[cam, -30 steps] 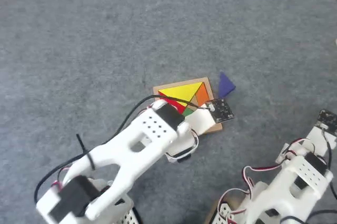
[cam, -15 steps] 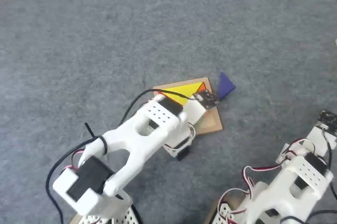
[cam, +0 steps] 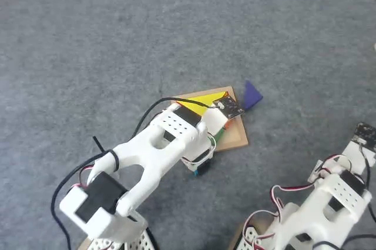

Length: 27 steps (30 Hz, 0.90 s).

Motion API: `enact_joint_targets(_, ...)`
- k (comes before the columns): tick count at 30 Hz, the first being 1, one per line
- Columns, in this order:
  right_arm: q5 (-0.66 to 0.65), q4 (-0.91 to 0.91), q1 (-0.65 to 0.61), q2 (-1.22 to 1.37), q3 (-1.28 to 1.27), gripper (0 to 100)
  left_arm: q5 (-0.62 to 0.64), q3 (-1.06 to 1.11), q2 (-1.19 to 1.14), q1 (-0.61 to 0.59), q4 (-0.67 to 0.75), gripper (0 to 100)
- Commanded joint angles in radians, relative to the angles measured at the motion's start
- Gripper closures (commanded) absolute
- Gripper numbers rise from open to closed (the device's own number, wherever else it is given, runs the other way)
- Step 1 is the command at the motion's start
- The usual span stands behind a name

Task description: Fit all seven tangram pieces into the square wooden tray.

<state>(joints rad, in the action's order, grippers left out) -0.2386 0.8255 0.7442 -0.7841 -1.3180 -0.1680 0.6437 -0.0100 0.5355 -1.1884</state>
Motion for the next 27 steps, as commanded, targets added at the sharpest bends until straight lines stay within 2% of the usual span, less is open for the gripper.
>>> enact_joint_targets(1,-0.009,-0.021,0.013,0.004,0.015,91.2,-0.009,-0.015,0.017,-0.003,-0.057,76)
enact_joint_targets(9,-0.009,-0.021,0.013,0.004,0.015,91.2,-0.011,-0.005,0.103,0.038,-0.14,76)
enact_joint_targets(12,-0.009,-0.021,0.013,0.004,0.015,91.2,-0.009,0.021,0.101,0.089,-0.114,76)
enact_joint_targets(18,-0.009,-0.021,0.013,0.004,0.015,91.2,-0.008,0.027,-0.028,0.1,-0.038,76)
enact_joint_targets(22,-0.009,-0.021,0.01,0.004,0.015,91.2,-0.023,-0.012,-0.071,0.087,-0.034,76)
enact_joint_targets(27,-0.009,-0.021,0.01,0.004,0.015,91.2,-0.072,-0.107,-0.081,-0.005,-0.04,76)
